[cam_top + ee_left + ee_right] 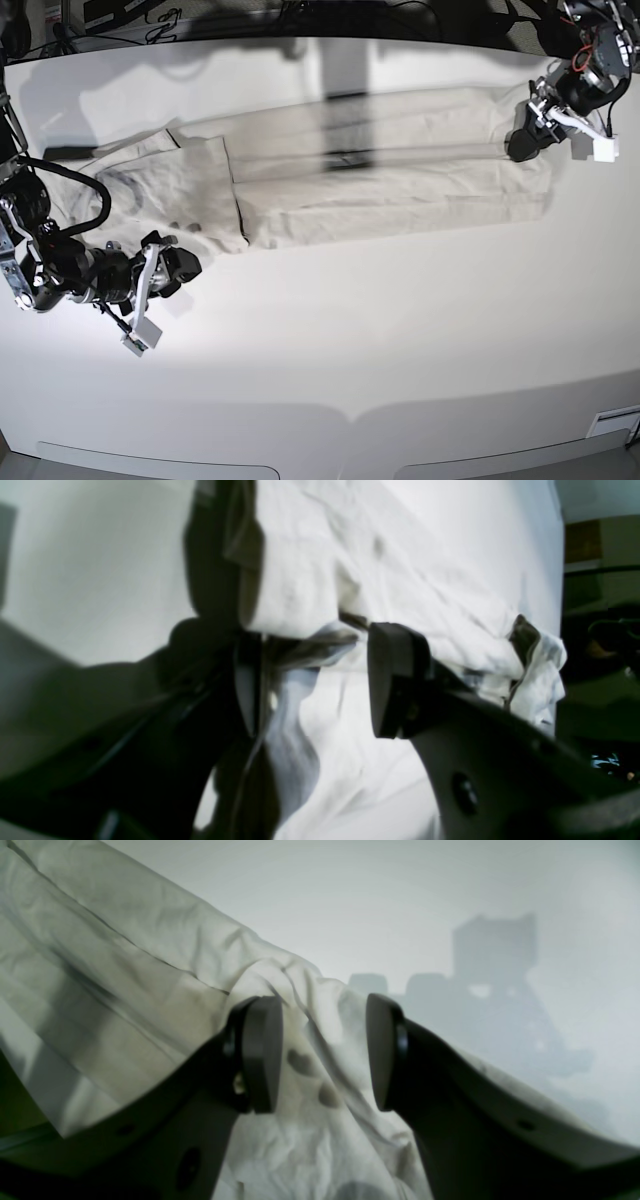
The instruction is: Fold the T-shirt properly
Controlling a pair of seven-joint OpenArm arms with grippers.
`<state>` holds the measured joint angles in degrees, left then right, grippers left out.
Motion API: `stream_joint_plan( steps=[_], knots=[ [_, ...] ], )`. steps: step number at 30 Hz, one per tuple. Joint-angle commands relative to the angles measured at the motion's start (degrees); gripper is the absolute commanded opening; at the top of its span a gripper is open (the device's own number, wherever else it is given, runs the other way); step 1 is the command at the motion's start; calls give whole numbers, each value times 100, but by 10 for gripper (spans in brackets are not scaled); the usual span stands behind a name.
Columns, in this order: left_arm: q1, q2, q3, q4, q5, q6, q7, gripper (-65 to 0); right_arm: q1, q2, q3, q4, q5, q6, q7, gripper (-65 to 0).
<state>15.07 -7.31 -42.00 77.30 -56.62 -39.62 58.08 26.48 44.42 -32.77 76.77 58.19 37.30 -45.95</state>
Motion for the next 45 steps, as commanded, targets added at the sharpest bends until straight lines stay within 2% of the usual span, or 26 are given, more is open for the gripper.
stream_joint_plan(
  steps=[1, 10, 12, 15, 20, 23, 25, 31, 37, 41, 45],
  knots=[
    [-15, -63, -17, 79, -28, -38, -4, -338, 162, 83, 63, 68, 52, 11, 90, -374],
    [-70, 212, -15, 79, -48, -38, -87, -451, 162, 81, 63, 68, 74, 11, 92, -374],
    [-118, 254, -15, 79, -48, -38, -120, -507, 162, 83, 63, 68, 74, 11, 92, -374],
    [-210, 267, -15, 79, -48, -38, -221, -650, 162, 83, 63, 68, 74, 11, 92, -374],
    [-221, 247, -17, 79, 11, -38, -885, -650, 162, 83, 63, 68, 74, 13, 66, -374],
    [-221, 144, -20, 79, 378, -38, -1095, -650, 160, 81, 63, 68, 74, 13, 68, -374],
    [-221, 13, -35, 79, 605, -38, -1198, -650, 160, 81, 63, 68, 76, 13, 70, -374],
    [-205, -590, -35, 79, 625, -38, -1318, -650, 157, -15, 61, 68, 92, 17, 142, -374],
    [-205, -1075, -35, 79, 625, -38, -1316, -650, -20, -590, 61, 68, -162, -7, 295, -374],
    [-208, -1388, -35, 79, 719, 15, -1318, -650, -181, -1036, 61, 68, -544, -348, 444, -375],
    [-203, -1773, -35, 79, 881, 107, -1320, -650, -264, -1403, 61, 68, -743, -503, 483, -375]
  ],
)
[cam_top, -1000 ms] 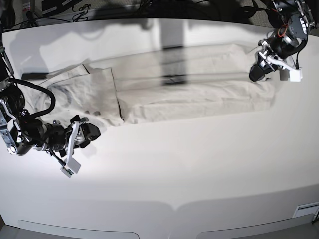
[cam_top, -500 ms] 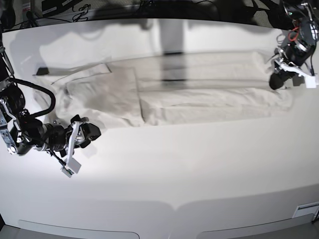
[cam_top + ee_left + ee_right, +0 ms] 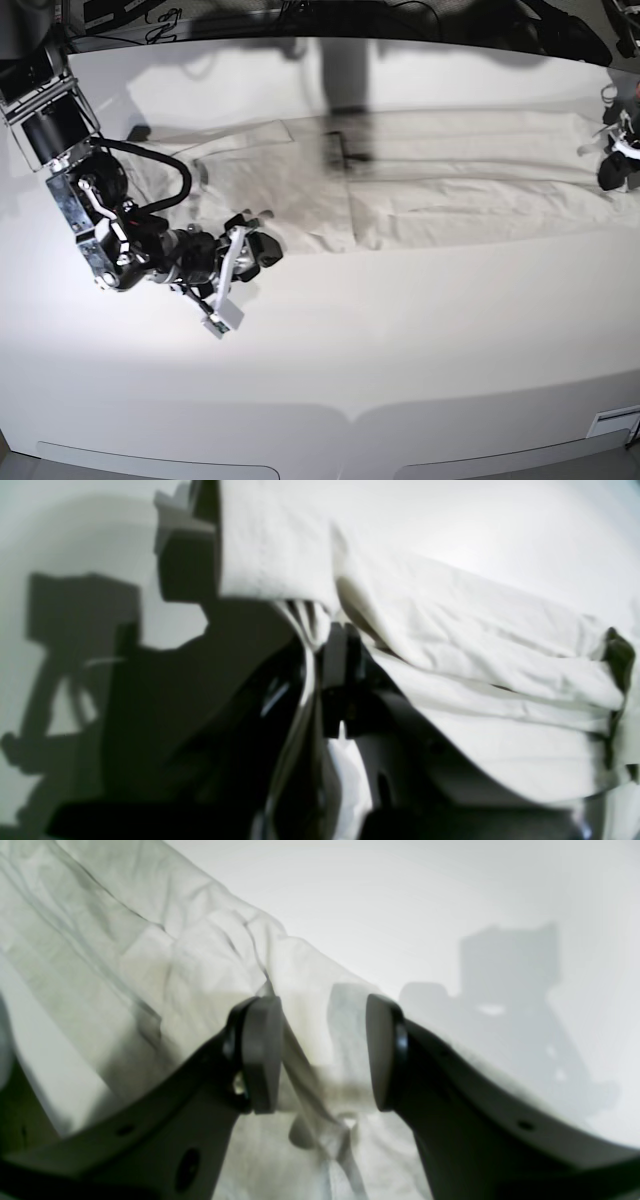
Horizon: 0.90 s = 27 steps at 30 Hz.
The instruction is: Fold the T-shirt properly
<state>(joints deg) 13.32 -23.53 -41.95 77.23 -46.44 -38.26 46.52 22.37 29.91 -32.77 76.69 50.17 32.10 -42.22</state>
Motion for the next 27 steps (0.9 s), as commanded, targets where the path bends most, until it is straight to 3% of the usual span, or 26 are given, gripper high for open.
stream_joint_plan(
  steps=[1, 7, 12, 15, 20, 27],
  knots=[
    [-31, -243, -39, 85, -138, -28, -166, -650, 133, -39, 61, 76, 59, 17, 109, -375],
    [-31, -599, -39, 101, -522, -33, -116, -650, 129, -514, 61, 76, 52, -4, 116, -375],
    [17, -385, -37, 599, -776, -79, 116, -650, 146, -627, 61, 76, -166, -205, 236, -375],
    [17, 9, -37, 1185, -811, -79, 271, -650, 223, -625, 61, 76, -223, -363, 258, -375],
    [15, 966, -33, 2120, -807, -90, 483, -650, 369, -623, 61, 76, -221, -411, 234, -375],
    [13, 2236, 48, 2669, -831, -103, 785, -650, 514, -621, 61, 76, -197, -411, 236, -375]
  ],
)
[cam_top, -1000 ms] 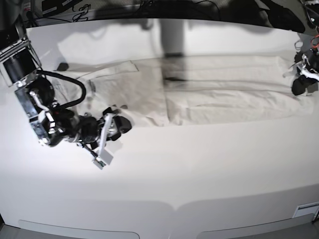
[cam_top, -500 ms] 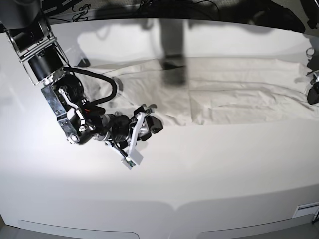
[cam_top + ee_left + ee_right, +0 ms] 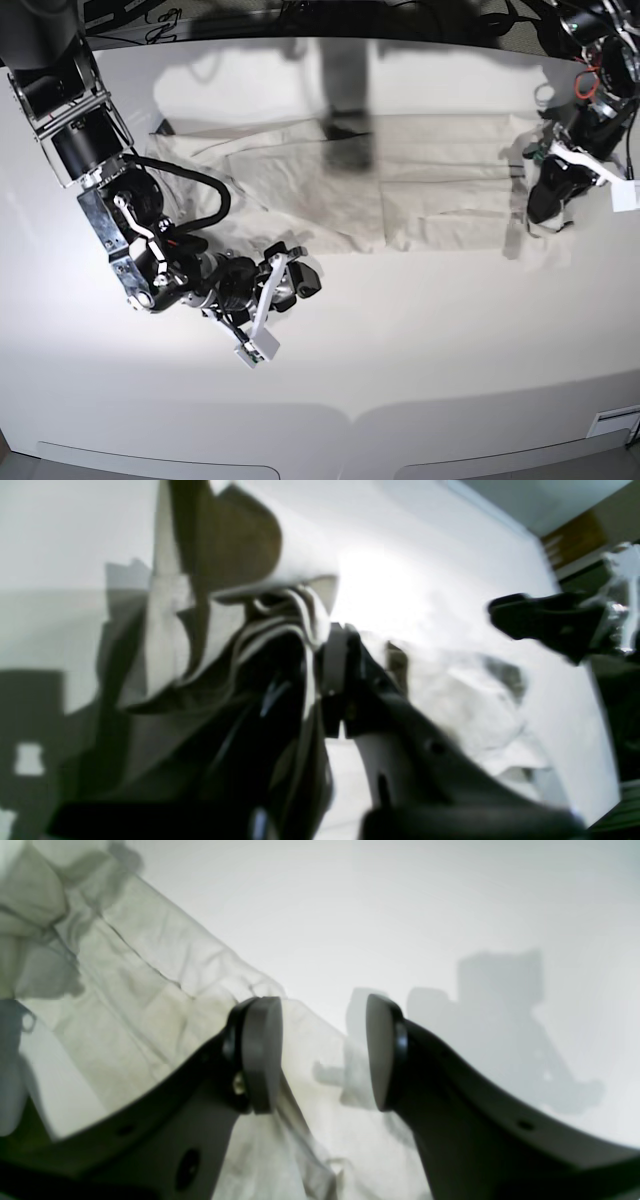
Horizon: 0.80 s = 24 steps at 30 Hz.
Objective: Fold the T-shirt properly
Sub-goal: 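Fold the strip end with the left gripper toward the right gripper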
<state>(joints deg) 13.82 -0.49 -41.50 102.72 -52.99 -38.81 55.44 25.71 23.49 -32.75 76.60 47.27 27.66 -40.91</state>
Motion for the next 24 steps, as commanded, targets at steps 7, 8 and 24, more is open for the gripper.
stream_joint_plan(
  steps=[7, 8, 24],
  knots=[
    [-37, 446, 1235, 153, 313, -85, -96, -650, 293, 35, 59, 85, 155, 33, 101, -375],
    [-33, 472, 1405, 153, 503, -85, -146, -650, 310, 37, 59, 85, 153, 33, 96, -375],
    [-35, 761, 1985, 149, 1266, -63, -271, -594, 380, 422, 59, 85, 286, 35, 92, -374]
  ],
)
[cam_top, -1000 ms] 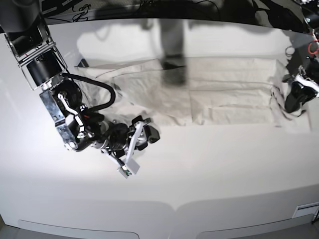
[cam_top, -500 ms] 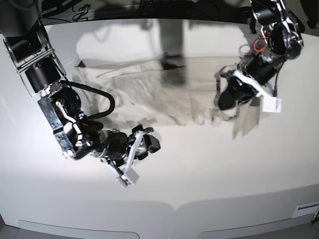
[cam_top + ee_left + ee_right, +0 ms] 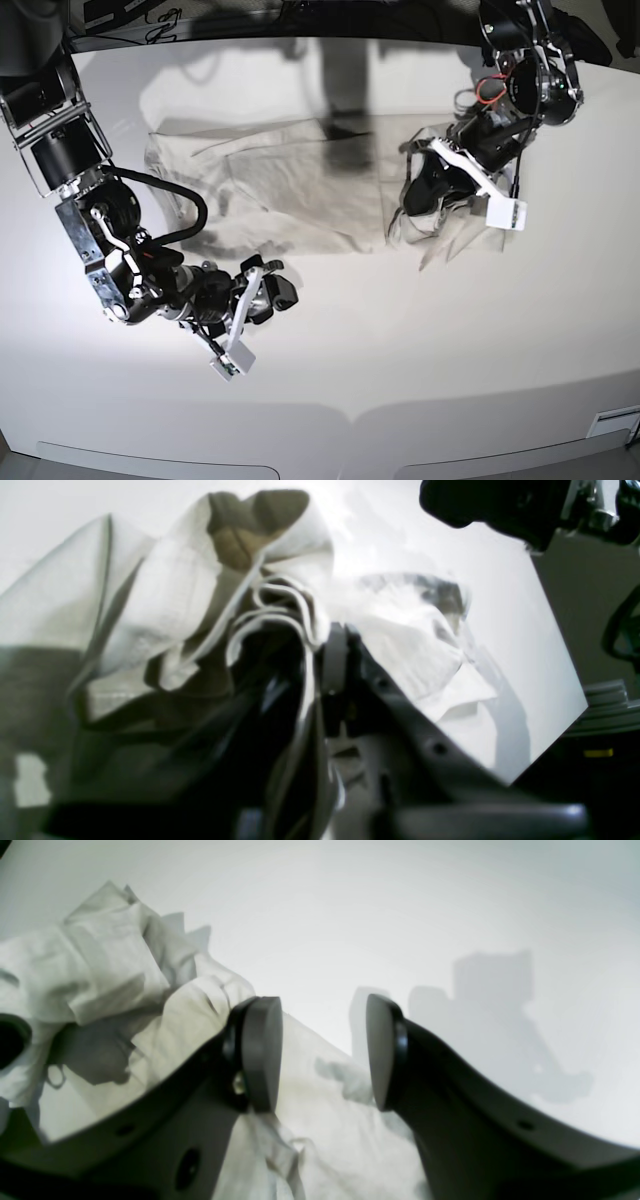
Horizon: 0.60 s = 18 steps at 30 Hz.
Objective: Fold the T-shirt properly
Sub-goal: 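Fold the strip end with the left gripper toward the right gripper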
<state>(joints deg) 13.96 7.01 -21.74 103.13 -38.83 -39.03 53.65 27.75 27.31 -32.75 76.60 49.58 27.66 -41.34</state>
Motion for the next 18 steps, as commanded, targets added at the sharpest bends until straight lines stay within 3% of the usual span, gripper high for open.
stream_joint_plan(
  steps=[1, 3, 4, 12, 18],
  knots=[
    [-48, 11, 9, 107, -166, -42, -72, -501, 177, 33, 59, 85, 57, 35, 136, -374],
    [-50, 11, 11, 107, -168, -39, -76, -360, 177, 15, 59, 85, 57, 35, 146, -374],
    [-50, 11, 11, 107, -170, -39, -76, -338, 177, 13, 59, 85, 55, 33, 146, -374],
    [-98, 11, 9, 111, -577, -39, -96, -338, 177, 15, 59, 85, 57, 33, 146, -374],
    [-177, -55, 9, 111, -22, -42, -61, -339, 179, 31, 59, 85, 247, 33, 122, -374]
  ],
)
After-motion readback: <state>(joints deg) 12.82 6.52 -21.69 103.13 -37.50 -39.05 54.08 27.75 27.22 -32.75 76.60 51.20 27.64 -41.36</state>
